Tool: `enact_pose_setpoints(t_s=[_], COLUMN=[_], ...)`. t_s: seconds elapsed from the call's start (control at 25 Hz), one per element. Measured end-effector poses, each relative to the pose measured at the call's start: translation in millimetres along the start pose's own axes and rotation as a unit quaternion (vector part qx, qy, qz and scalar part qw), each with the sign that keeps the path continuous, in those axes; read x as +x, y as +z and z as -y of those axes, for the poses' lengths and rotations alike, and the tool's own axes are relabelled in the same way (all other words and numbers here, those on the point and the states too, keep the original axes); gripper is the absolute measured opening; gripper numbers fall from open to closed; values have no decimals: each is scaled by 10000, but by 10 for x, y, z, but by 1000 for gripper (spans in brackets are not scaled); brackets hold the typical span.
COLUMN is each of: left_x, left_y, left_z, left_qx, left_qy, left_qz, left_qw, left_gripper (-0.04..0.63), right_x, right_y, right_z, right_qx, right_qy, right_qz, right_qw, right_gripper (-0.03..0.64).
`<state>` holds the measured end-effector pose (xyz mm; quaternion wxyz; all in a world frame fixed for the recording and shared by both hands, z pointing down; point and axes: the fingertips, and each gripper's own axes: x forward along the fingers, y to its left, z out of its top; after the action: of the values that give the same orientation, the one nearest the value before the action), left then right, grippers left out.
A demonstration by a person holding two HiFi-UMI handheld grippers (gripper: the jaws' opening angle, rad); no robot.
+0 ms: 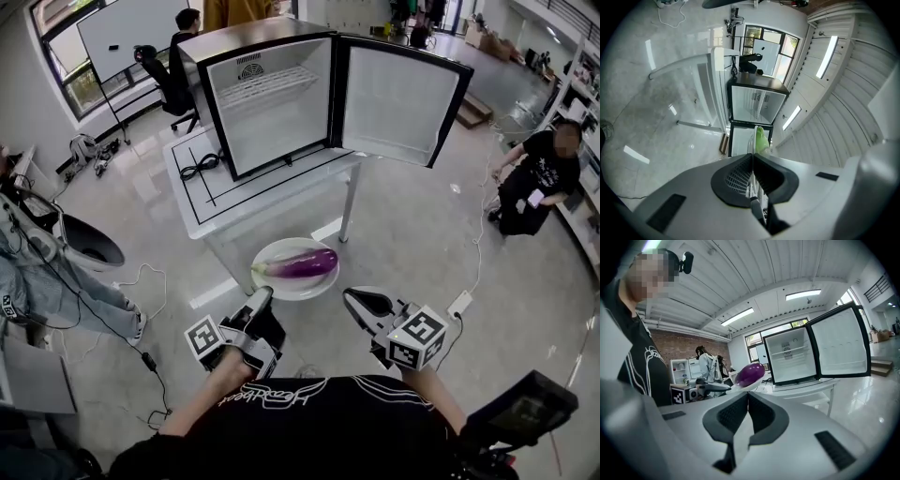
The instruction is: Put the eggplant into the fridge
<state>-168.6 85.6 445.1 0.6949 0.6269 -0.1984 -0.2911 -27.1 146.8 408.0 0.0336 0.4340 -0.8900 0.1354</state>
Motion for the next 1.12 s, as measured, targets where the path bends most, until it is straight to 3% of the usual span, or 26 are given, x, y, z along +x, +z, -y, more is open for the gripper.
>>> enact_pose_setpoints(t_s=[0.44,1.12], left_x=[387,324], left_y=[764,934], left_z=[102,39], left_qx=[69,9], left_qy=[-100,-226], left_qz=[60,166], left_qw=[9999,9996], left_gripper=[17,17], right_x=[726,897], right_y=[238,218], right_z=[332,292], right_qx=[-156,-291], right_qy=[-16,20], right_qz=[-33,-146], right_qw=[9999,9995], right_gripper=[8,8])
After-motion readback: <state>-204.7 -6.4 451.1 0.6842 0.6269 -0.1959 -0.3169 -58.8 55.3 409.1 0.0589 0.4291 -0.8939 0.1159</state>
